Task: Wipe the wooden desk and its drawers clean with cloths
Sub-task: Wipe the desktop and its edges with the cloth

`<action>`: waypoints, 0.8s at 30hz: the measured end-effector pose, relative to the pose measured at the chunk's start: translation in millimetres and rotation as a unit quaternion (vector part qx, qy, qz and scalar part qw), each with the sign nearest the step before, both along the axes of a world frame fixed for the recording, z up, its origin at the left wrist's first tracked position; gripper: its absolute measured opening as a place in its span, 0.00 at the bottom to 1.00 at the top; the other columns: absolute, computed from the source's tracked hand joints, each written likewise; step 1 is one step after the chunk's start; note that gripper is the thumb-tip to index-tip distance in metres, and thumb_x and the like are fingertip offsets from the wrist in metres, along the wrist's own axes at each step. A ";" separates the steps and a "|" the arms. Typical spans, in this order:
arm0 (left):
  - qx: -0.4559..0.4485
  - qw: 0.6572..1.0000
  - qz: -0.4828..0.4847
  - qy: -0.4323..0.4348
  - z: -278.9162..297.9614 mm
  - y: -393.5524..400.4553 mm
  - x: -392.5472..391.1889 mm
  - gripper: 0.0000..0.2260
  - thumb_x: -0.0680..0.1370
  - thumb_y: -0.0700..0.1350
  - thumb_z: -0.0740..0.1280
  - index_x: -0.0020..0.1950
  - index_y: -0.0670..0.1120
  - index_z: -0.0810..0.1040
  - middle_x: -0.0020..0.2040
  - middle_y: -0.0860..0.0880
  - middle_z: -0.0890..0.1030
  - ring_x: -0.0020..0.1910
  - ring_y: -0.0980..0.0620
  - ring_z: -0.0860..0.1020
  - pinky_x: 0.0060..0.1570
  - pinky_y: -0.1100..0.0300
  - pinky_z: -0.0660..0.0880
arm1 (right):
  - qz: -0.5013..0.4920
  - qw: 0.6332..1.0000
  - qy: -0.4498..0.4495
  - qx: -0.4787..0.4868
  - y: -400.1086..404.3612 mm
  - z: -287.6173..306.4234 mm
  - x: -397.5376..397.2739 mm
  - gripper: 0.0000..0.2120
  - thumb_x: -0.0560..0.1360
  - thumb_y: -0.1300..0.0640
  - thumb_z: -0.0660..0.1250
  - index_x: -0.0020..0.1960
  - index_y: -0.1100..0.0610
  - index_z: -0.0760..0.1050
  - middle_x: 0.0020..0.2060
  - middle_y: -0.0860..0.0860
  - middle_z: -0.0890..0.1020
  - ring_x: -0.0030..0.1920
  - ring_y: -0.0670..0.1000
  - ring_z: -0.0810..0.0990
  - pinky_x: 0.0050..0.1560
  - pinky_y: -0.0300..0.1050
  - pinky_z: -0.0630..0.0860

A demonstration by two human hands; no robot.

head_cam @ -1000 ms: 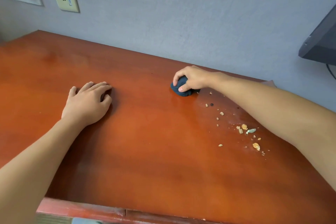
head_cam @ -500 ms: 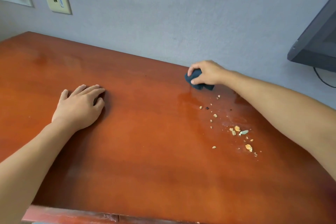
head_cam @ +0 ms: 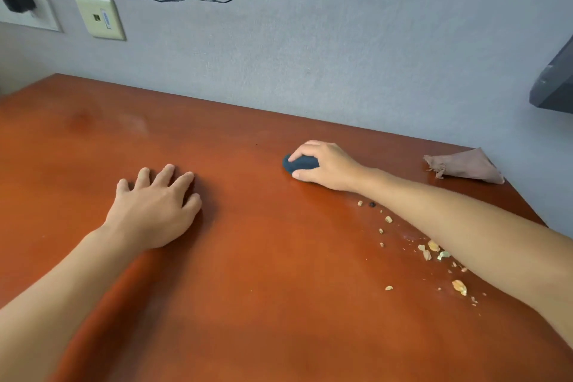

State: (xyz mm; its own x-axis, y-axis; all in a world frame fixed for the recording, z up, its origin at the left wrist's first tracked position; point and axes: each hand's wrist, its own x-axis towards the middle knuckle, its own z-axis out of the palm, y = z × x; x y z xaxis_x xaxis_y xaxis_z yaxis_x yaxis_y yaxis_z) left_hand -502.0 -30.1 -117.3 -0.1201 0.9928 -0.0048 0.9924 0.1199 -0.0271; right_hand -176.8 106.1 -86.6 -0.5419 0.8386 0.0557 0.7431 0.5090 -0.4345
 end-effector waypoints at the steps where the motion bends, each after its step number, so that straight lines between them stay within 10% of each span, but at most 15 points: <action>1: -0.004 1.000 -0.003 0.009 3.4 4.6 7.4 0.32 0.79 0.68 0.42 0.75 0.55 0.65 0.75 0.47 0.67 0.73 0.41 0.65 0.69 0.39 0.64 | 0.013 1.000 -0.004 -0.002 1.3 -0.2 7.6 0.12 0.76 0.48 0.74 0.59 0.45 0.82 0.59 0.43 0.80 0.59 0.44 0.76 0.61 0.40 0.71; 9: -0.009 1.000 0.008 -0.003 -11.9 18.4 37.1 0.38 0.76 0.71 0.35 0.84 0.56 0.44 0.84 0.41 0.47 0.82 0.37 0.45 0.75 0.32 0.48 | -0.264 0.959 -0.048 0.088 104.8 -3.6 45.8 0.14 0.79 0.49 0.70 0.62 0.53 0.81 0.59 0.56 0.78 0.62 0.59 0.77 0.58 0.48 0.73; 17: -0.005 1.000 0.004 -0.016 -10.2 17.2 35.7 0.39 0.75 0.72 0.34 0.84 0.57 0.45 0.84 0.43 0.47 0.83 0.39 0.44 0.77 0.34 0.46 | 0.116 0.992 -0.002 0.058 38.8 -13.2 -66.0 0.14 0.79 0.49 0.71 0.64 0.45 0.80 0.61 0.44 0.77 0.61 0.43 0.75 0.63 0.36 0.68; 24: -0.007 0.999 0.005 -0.037 -8.2 17.0 37.6 0.39 0.75 0.72 0.36 0.84 0.57 0.46 0.85 0.43 0.47 0.83 0.39 0.43 0.77 0.34 0.44 | -0.174 0.979 -0.009 0.106 141.2 -10.3 -64.0 0.16 0.81 0.50 0.66 0.67 0.52 0.78 0.62 0.55 0.75 0.64 0.59 0.75 0.64 0.50 0.72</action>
